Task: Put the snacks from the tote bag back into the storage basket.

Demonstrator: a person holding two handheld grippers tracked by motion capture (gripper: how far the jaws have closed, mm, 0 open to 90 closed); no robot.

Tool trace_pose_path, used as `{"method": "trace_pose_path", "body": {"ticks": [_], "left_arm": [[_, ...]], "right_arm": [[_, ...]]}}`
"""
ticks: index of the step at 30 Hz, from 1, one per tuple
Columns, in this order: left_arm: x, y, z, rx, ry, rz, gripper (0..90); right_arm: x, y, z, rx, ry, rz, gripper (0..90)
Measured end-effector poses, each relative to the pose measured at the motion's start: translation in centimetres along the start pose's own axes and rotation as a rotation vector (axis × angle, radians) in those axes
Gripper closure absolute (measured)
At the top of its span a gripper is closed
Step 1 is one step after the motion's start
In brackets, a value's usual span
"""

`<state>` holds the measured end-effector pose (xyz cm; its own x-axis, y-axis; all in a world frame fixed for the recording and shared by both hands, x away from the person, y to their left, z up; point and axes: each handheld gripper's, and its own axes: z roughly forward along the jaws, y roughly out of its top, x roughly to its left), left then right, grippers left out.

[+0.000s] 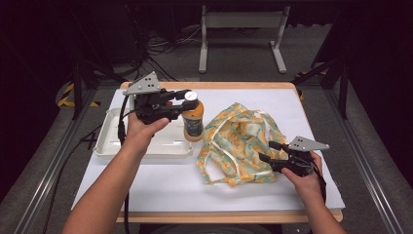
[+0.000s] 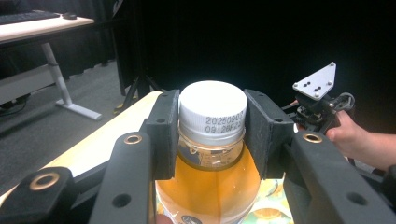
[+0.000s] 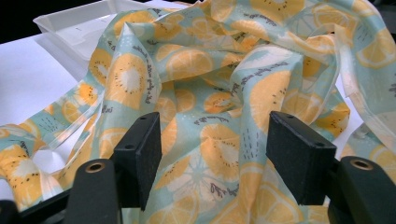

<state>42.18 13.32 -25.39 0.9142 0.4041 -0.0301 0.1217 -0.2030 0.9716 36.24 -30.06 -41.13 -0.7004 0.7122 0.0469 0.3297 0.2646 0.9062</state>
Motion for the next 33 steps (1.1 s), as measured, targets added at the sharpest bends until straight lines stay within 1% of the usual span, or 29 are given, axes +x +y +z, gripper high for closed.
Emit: {"method": "trace_pose_path", "body": {"ticks": [3, 4, 6, 9, 11, 16, 22, 24, 26, 28, 29, 32, 33], "left_arm": [[0.3, -0.2, -0.7, -0.012, 0.003, -0.003, 58.3], [0.3, -0.2, -0.7, -0.012, 0.003, -0.003, 58.3], [0.6, -0.4, -1.2, -0.011, 0.006, -0.013, 58.3], [1.0, -0.8, -1.6, -0.004, 0.01, -0.014, 58.3], [1.1, -0.9, -1.7, 0.001, 0.01, -0.018, 58.3], [1.7, -1.5, -2.1, 0.002, 0.01, -0.032, 58.3], [2.4, -2.2, -2.3, 0.019, 0.029, -0.04, 58.3], [2.8, -2.9, -2.4, 0.019, 0.038, -0.052, 58.3], [2.8, -3.1, -2.4, 0.021, 0.037, -0.06, 58.3], [3.0, -3.5, -2.5, 0.022, 0.046, -0.061, 58.3], [3.1, -3.6, -2.5, 0.023, 0.048, -0.055, 58.3], [3.4, -4.2, -2.7, 0.032, 0.052, -0.073, 58.3], [3.6, -4.4, -2.7, 0.035, 0.056, -0.068, 58.3]], "right_arm": [[0.0, 0.0, 0.1, 0.001, -0.001, 0.0, 36.1], [0.1, 0.0, 0.1, 0.001, -0.001, 0.0, 36.1], [0.1, 0.0, 0.1, 0.001, -0.002, -0.001, 36.1], [0.1, 0.0, 0.1, 0.003, 0.003, 0.0, 35.8], [0.1, 0.0, 0.1, 0.002, 0.004, 0.002, 35.8], [0.2, 0.0, 0.1, 0.001, 0.005, 0.001, 35.9], [0.2, -0.1, 0.1, 0.002, 0.01, 0.003, 35.8], [0.2, -0.1, 0.1, 0.002, 0.011, 0.003, 35.8], [0.2, -0.1, 0.1, 0.003, 0.01, 0.002, 35.8], [0.2, -0.1, 0.1, 0.003, 0.009, 0.002, 35.9], [0.2, -0.1, 0.1, 0.003, 0.009, 0.001, 35.8], [0.2, -0.1, 0.1, 0.003, 0.009, 0.001, 35.8], [0.2, -0.1, 0.1, 0.004, 0.009, 0.001, 35.8]]}}
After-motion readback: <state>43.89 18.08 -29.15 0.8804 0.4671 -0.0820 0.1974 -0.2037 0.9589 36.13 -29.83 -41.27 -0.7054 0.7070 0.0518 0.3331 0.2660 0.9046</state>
